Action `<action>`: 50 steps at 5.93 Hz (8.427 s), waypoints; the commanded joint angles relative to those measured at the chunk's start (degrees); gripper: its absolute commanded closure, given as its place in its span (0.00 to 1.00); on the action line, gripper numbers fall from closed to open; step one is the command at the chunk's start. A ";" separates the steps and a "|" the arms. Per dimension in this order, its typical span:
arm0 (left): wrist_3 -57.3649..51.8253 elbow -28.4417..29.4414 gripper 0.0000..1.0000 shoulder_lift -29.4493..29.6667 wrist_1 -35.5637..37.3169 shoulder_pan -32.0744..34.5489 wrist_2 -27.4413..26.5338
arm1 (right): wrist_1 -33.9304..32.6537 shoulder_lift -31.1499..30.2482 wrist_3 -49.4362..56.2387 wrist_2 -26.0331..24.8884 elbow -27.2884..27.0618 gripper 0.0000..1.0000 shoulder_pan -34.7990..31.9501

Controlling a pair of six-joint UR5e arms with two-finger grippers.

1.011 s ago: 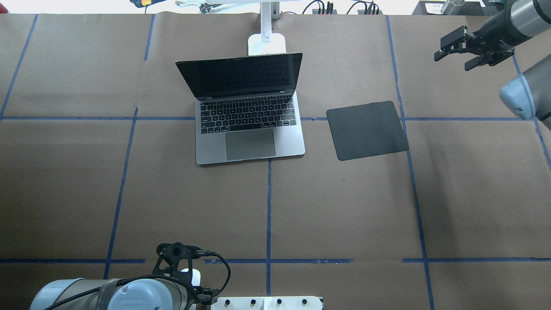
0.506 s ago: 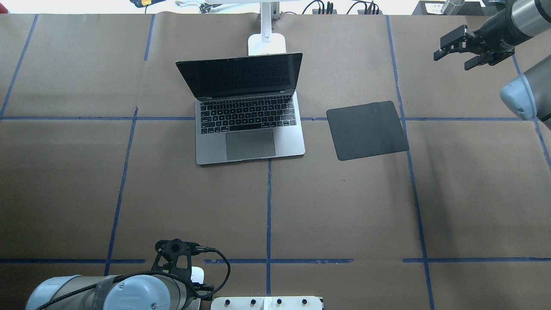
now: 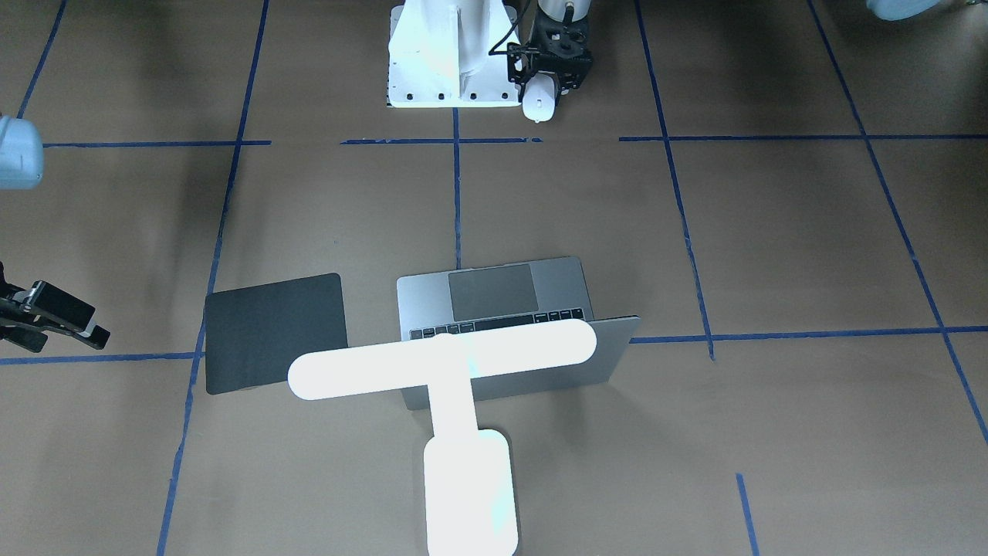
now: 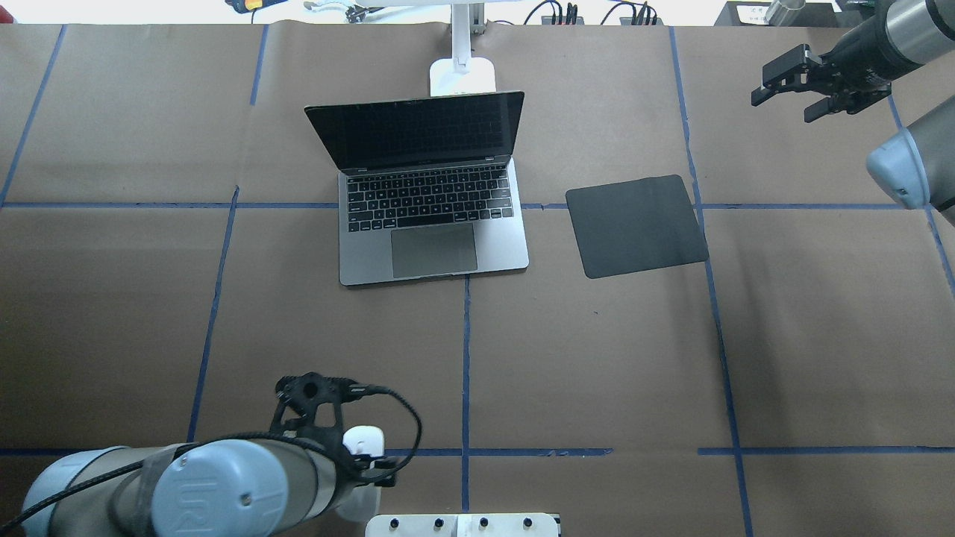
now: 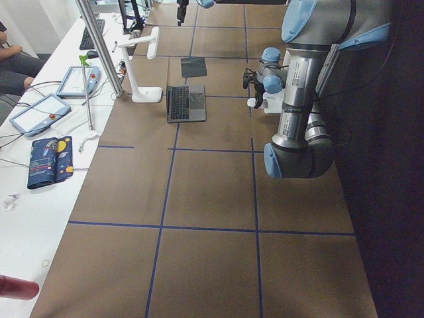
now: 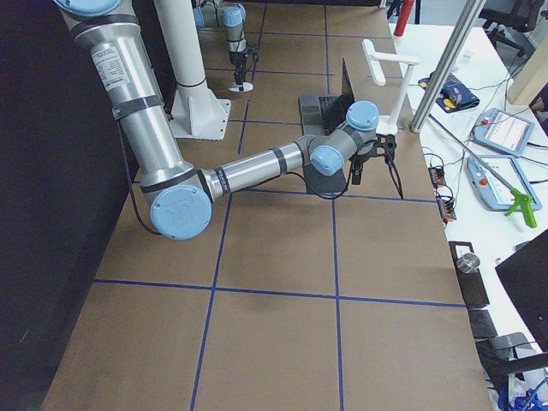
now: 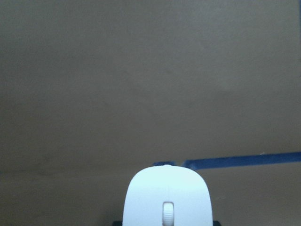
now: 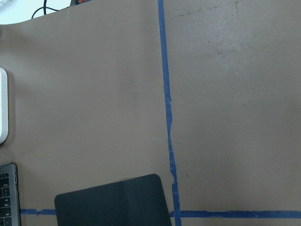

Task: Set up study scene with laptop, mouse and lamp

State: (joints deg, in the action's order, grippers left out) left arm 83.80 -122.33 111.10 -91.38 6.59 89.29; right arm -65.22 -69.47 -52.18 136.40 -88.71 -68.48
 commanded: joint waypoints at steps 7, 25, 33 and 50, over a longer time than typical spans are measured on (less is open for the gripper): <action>-11.11 60.35 0.92 47.50 -18.41 12.57 3.44 | 0.18 -1.37 0.15 0.36 -0.14 0.00 -0.07; -5.13 67.20 0.00 51.84 -21.37 29.51 23.40 | -0.18 -6.44 2.76 0.27 -1.72 0.00 -1.81; -73.82 8.94 0.00 -18.24 -3.80 61.03 44.65 | -15.35 -18.69 51.09 0.27 -2.17 0.00 -21.34; -91.44 21.60 0.00 -29.37 8.77 80.86 42.46 | -24.96 -30.11 55.96 -2.19 -12.44 0.00 -18.18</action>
State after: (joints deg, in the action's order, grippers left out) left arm -7.74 -100.77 81.60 -82.64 87.57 131.78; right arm -90.10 -99.24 3.86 134.26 -100.74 -86.68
